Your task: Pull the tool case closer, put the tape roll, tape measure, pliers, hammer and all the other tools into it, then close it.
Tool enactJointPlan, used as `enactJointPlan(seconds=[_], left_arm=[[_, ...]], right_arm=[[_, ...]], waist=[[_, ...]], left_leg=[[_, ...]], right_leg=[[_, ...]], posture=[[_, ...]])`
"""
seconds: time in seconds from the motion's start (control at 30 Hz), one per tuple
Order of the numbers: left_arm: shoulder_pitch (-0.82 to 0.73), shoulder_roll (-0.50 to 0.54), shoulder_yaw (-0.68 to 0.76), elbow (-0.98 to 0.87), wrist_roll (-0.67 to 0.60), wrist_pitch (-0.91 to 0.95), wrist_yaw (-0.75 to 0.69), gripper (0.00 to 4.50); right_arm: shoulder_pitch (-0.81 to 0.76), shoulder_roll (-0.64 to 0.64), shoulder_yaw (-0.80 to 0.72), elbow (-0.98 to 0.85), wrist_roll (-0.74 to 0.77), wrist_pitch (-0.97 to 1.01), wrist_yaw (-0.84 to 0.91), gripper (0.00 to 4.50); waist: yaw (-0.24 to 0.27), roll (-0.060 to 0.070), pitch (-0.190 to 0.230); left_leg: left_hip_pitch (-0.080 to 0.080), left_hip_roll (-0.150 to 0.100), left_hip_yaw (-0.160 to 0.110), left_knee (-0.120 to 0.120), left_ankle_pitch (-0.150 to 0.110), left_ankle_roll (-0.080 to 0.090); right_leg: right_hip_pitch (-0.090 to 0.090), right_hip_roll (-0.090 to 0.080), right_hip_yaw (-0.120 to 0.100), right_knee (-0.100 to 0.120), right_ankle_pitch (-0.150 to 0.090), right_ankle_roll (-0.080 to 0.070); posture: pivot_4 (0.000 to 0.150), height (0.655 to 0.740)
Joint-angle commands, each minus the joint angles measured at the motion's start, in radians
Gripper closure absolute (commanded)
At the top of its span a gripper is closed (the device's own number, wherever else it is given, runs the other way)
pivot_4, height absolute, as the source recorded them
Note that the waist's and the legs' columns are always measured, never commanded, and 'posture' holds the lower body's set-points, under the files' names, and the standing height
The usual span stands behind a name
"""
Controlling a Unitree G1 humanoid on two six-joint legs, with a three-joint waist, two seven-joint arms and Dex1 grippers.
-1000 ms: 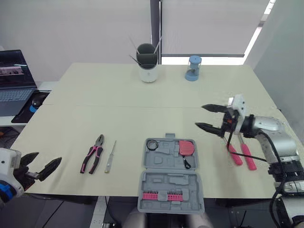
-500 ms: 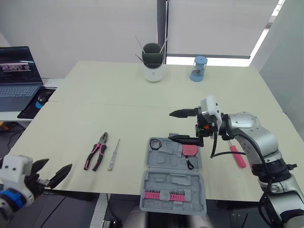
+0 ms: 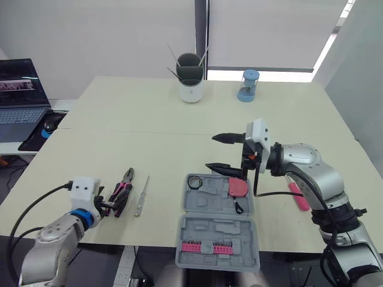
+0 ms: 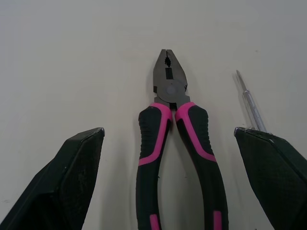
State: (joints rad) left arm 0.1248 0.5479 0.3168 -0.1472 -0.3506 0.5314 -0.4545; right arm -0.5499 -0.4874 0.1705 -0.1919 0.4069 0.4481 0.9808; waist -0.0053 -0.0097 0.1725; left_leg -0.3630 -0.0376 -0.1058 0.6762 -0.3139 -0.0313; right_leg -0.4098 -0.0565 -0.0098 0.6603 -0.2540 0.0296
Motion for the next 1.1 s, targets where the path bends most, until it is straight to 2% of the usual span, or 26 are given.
enactJointPlan(seconds=[0.03,0.83,0.93,1.07,1.1], left_arm=[[-0.031,-0.019,-0.003,0.000,0.011,-0.020,0.021,0.00],[-0.104,-0.041,-0.062,0.102,0.083,0.001,0.053,0.00],[-0.107,-0.040,-0.057,0.108,0.092,0.004,0.067,0.58],[-0.111,-0.037,-0.055,0.120,0.092,-0.002,0.062,1.86],[-0.112,-0.035,-0.056,0.123,0.094,-0.003,0.063,1.92]], right_arm=[[0.011,-0.007,-0.018,-0.059,0.009,0.001,-0.014,0.04],[0.016,-0.033,-0.009,-0.091,0.017,0.041,-0.011,0.04],[0.014,-0.032,-0.014,-0.091,0.020,0.043,-0.016,0.00],[0.012,-0.030,-0.016,-0.094,0.026,0.048,-0.024,0.00],[0.012,-0.030,-0.015,-0.094,0.026,0.048,-0.025,0.00]], waist=[[0.000,0.000,0.000],[0.000,0.000,0.000],[0.000,0.000,0.000],[0.000,0.000,0.000],[0.000,0.000,0.000]], left_leg=[[0.000,0.000,0.000,0.000,0.000,0.000],[0.000,0.000,0.000,0.000,0.000,0.000],[0.000,0.000,-0.001,0.000,0.000,0.000],[0.000,0.000,-0.001,0.000,0.000,0.000],[0.000,0.000,-0.001,0.000,0.000,0.000]], right_leg=[[0.000,0.000,0.000,0.000,0.000,0.000],[0.000,0.000,0.000,0.001,0.000,0.000],[0.000,0.000,0.000,0.001,0.000,0.000],[0.000,0.000,0.000,0.000,0.000,0.000],[0.000,0.000,0.000,0.000,0.000,0.000]], posture=[[0.150,0.7400],[0.150,0.7400],[0.150,0.7400],[0.150,0.7400],[0.150,0.7400]])
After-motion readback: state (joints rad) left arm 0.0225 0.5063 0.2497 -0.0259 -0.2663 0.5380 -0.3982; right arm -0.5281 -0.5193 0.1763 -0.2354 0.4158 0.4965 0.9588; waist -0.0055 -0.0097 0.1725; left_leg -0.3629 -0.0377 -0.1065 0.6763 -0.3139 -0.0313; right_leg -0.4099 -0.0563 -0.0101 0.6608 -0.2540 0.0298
